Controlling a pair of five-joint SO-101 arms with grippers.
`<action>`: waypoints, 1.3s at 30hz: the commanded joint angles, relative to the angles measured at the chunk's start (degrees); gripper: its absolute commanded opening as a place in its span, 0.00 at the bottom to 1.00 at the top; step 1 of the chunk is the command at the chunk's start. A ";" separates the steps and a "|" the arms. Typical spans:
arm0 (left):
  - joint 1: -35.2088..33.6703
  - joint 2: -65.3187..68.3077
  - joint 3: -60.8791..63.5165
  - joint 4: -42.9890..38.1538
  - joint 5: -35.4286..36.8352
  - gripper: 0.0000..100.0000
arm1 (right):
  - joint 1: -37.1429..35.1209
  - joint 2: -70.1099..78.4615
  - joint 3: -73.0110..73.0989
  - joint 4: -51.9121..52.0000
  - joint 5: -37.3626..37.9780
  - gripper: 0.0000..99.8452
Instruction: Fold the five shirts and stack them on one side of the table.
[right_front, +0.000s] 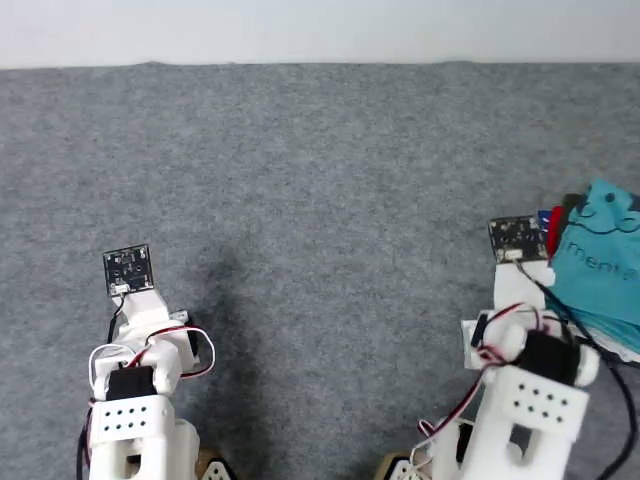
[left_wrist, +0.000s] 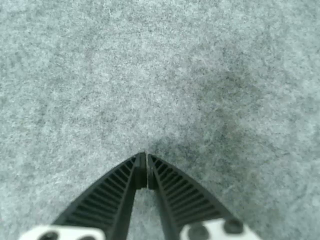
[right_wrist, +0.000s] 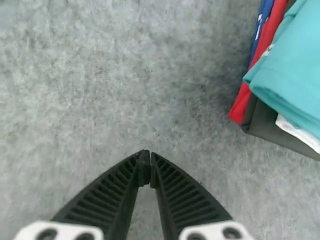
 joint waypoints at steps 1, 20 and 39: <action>-0.09 -0.44 -0.31 -1.23 0.35 0.02 | -0.31 -5.32 3.16 -3.47 -0.70 0.01; -0.09 -0.44 -0.31 -1.23 0.35 0.02 | -0.31 -30.37 23.56 -6.64 -0.70 0.01; -0.09 -0.44 -0.31 -1.23 0.35 0.02 | -0.40 -43.30 35.25 -3.47 -0.44 0.01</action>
